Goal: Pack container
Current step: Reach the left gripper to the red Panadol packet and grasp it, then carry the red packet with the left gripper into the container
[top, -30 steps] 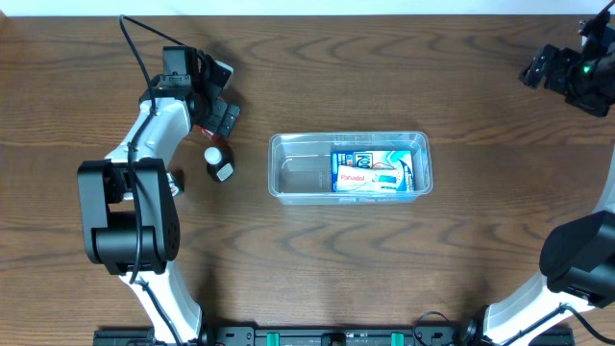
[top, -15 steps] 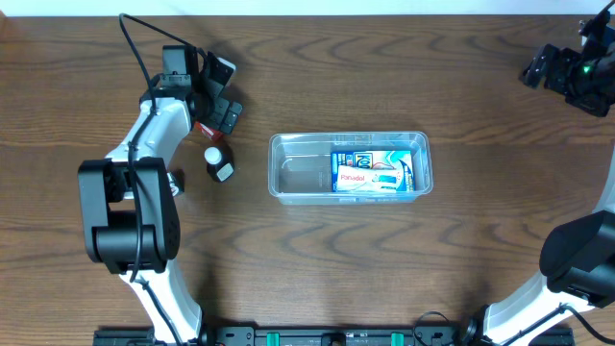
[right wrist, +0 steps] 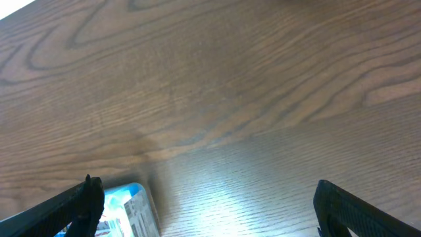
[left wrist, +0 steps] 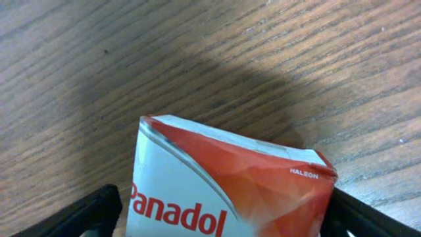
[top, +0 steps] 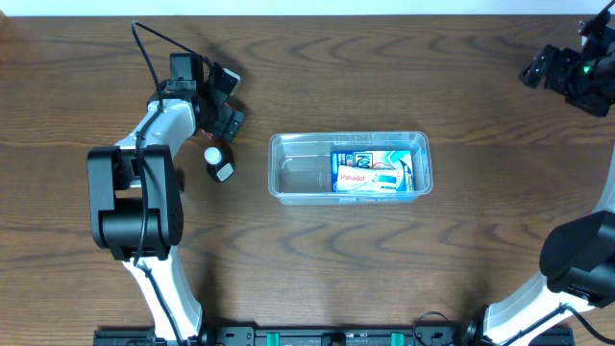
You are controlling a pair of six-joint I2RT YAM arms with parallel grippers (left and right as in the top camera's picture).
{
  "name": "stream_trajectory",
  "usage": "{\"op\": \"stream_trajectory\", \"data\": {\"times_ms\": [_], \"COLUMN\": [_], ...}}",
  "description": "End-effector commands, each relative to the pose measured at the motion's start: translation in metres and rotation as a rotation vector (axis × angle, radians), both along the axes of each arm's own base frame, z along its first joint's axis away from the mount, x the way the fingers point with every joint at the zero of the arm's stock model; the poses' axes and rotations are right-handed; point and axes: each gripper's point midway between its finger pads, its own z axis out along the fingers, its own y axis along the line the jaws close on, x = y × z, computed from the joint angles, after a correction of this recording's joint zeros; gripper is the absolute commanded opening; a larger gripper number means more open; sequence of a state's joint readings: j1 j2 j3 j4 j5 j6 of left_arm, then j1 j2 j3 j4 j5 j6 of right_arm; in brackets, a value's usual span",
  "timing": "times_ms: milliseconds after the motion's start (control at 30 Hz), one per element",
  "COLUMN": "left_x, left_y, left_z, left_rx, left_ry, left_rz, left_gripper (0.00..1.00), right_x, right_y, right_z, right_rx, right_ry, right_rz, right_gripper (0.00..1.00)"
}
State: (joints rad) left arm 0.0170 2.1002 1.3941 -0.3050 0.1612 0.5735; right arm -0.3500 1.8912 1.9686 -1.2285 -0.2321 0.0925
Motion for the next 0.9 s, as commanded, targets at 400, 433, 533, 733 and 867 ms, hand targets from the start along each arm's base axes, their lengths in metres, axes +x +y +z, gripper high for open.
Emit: {"op": "stream_trajectory", "data": {"times_ms": [400, 433, 533, 733, 867], "left_x": [0.004, 0.005, 0.008, 0.012, 0.001], "left_y": [0.002, 0.002, 0.002, 0.001, -0.006], "left_z": [0.005, 0.009, 0.027, 0.091, 0.149], "left_rx": [-0.077, -0.088, -0.119, -0.206, -0.295], "left_ry": [0.002, -0.004, -0.035, -0.147, -0.219], "left_rz": [0.145, 0.165, 0.216, 0.325, 0.400], "left_gripper": [0.55, 0.55, 0.55, 0.56, 0.54], "right_x": [-0.001, -0.001, -0.001, -0.001, -0.001], "right_y": [-0.001, -0.001, -0.001, -0.001, -0.001], "right_z": [0.015, 0.015, 0.015, 0.015, 0.015], "right_rx": [-0.007, -0.007, -0.007, -0.007, -0.007], "right_ry": [-0.038, -0.039, -0.039, -0.038, -0.038], "right_rz": [-0.010, -0.010, -0.010, -0.010, -0.010], "right_gripper": [0.99, 0.99, 0.99, 0.99, 0.99]}}
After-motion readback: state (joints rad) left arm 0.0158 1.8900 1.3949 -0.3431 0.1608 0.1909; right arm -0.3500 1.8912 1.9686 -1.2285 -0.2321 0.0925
